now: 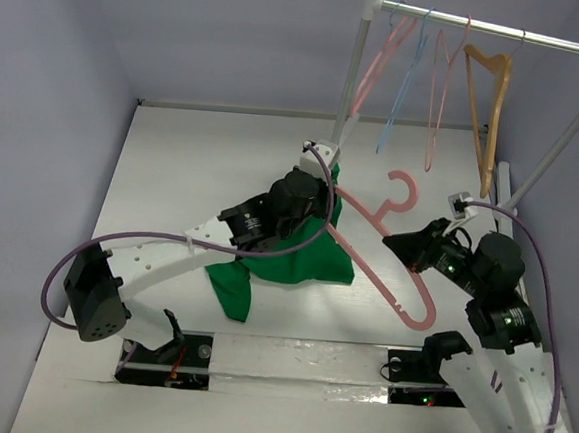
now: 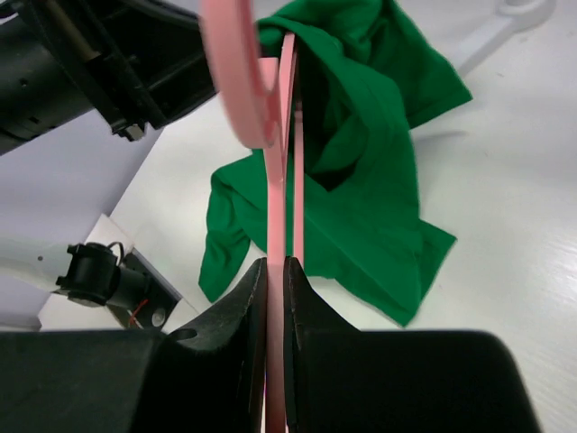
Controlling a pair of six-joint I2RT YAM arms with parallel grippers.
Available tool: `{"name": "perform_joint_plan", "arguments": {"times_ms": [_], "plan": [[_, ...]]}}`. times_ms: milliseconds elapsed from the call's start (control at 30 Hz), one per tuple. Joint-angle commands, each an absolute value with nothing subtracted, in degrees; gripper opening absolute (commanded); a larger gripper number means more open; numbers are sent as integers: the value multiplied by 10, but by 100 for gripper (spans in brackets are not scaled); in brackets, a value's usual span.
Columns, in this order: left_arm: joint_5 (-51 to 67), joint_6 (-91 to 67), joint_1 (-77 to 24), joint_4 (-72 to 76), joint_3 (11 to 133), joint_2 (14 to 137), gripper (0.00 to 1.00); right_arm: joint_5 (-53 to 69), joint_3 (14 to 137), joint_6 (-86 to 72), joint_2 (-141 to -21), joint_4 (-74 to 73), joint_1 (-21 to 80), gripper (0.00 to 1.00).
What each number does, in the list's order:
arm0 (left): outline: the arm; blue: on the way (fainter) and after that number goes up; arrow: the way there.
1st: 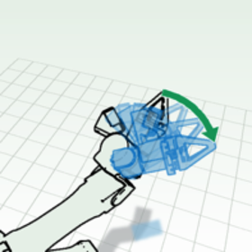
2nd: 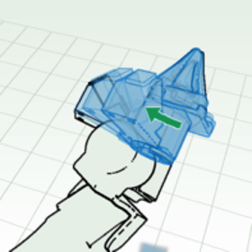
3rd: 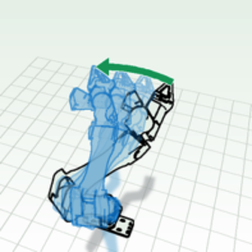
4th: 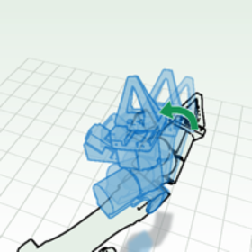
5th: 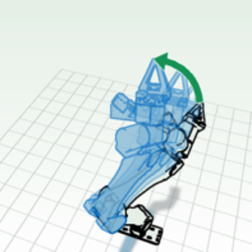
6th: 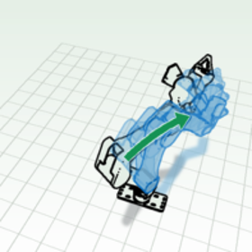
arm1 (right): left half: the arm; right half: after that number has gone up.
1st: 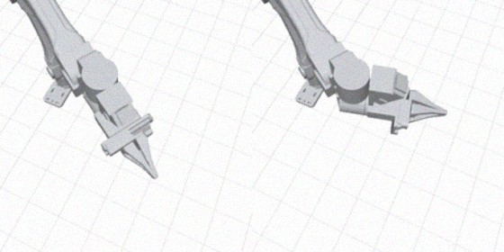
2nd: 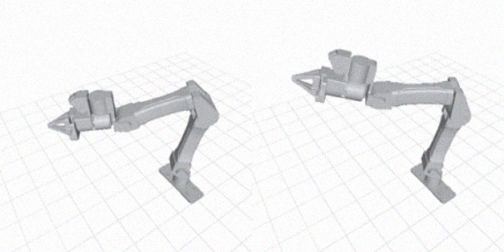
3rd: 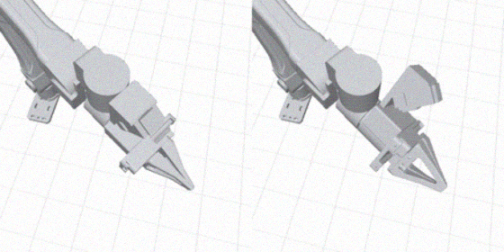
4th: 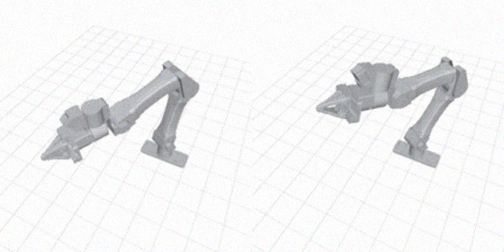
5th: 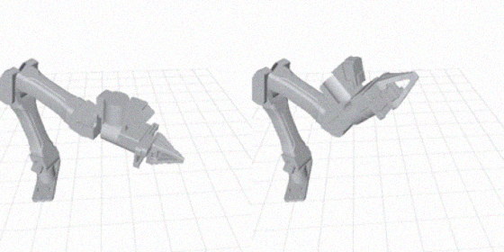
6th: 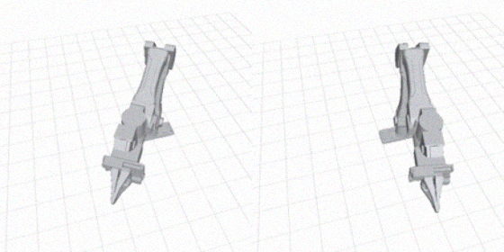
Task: Place the t-shirt on the hanger
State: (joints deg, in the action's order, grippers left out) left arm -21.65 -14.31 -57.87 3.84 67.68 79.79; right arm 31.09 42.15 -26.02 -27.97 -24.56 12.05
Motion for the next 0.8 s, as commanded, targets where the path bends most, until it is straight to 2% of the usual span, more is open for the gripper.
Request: {"name": "perform_joint_plan", "arguments": {"times_ms": [0,33,67,100,167,300,467,600,767], "plan": [[-216,-161,-588,50,707,766,0,140,420,-264,-316,-121,232,0],[-217,-161,-596,50,709,763,0,94,421,-259,-330,-112,275,0],[-221,-162,-601,50,709,760,0,37,422,-245,-344,-100,373,0],[-226,-163,-601,49,708,757,0,-83,426,-238,-368,-78,421,0],[-238,-171,-601,46,701,742,0,-173,435,-221,-393,-53,513,0],[-264,-185,-601,34,681,715,0,-286,440,-217,-442,25,573,0],[-344,-185,-595,23,656,683,0,-395,436,-201,-457,42,655,0],[-338,-196,-570,27,637,664,0,-527,429,-180,-451,56,742,0],[-359,-199,-563,24,629,645,0,-558,434,-155,-455,75,794,0]]}}
